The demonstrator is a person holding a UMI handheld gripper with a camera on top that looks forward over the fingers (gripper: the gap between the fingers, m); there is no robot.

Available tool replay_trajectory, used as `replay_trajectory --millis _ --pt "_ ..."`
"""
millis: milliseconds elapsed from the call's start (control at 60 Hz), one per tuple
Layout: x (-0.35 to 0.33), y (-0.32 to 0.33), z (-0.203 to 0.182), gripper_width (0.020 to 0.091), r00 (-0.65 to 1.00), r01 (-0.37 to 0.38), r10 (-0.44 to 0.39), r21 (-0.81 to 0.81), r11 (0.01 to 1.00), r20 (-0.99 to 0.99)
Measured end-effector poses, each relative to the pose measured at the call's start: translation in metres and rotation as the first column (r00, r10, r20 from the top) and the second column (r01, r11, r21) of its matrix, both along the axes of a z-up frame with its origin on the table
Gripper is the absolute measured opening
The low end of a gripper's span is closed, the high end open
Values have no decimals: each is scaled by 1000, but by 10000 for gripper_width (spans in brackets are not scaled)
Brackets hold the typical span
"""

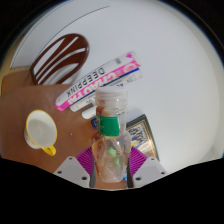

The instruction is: Pour water

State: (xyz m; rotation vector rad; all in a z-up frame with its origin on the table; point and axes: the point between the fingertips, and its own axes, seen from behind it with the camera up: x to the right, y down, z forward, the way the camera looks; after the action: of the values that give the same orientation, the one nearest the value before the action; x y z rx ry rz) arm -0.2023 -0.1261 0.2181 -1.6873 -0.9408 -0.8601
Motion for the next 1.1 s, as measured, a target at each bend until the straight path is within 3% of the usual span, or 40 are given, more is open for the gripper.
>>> replay_trajectory --millis 150,317,733,850,1033,1100 --pt "15 -2 -4 424 918 37 -46 -29 999 -395" --pt "41 2 -45 427 724 65 -122 -108 992 -679" --pt "87 11 -155 431 509 91 -231 -215 972 -829" --pt "90 11 -155 437 478 90 -204 -184 979 -854" --pt "92 9 -157 568 470 108 -225 -197 974 -854" --pt "92 4 -159 782 478 117 -257 -229 966 -840"
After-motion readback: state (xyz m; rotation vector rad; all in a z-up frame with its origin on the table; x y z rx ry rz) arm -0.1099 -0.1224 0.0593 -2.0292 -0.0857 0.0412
